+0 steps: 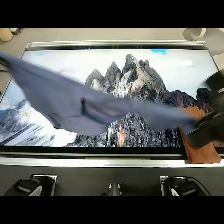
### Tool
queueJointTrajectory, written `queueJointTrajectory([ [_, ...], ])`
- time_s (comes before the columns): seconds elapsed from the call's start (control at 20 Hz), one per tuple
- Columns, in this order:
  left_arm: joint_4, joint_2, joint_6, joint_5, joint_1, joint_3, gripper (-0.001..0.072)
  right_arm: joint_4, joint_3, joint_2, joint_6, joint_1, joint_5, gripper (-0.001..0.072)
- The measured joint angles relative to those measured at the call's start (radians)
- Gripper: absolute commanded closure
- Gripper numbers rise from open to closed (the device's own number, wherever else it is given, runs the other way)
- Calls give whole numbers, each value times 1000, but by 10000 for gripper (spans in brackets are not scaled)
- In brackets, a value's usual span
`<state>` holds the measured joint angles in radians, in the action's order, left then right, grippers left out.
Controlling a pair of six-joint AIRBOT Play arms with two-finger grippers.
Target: Fold the shirts.
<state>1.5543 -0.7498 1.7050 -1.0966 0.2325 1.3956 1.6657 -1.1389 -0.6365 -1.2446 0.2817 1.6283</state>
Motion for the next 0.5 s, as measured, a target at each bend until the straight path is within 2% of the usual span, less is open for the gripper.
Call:
queueJointTrajectory([
  [0.1, -44, -4, 1, 64, 0, -188, 681, -24, 208, -10, -6, 0, -39, 687],
  [0.2, -100, -13, 2, 147, 0, -357, 681, -35, 374, -42, -14, 0, -162, 686],
  [0.4, -198, -67, 3, 270, -2, -562, 681, -31, 494, -189, -64, -2, -448, 686],
  [0.45, -212, -83, 2, 284, -1, -584, 681, -32, 505, -241, -95, -2, -526, 635],
  [0.5, -221, -98, 2, 299, -1, -600, 681, -37, 511, -290, -133, -2, -590, 335],
])
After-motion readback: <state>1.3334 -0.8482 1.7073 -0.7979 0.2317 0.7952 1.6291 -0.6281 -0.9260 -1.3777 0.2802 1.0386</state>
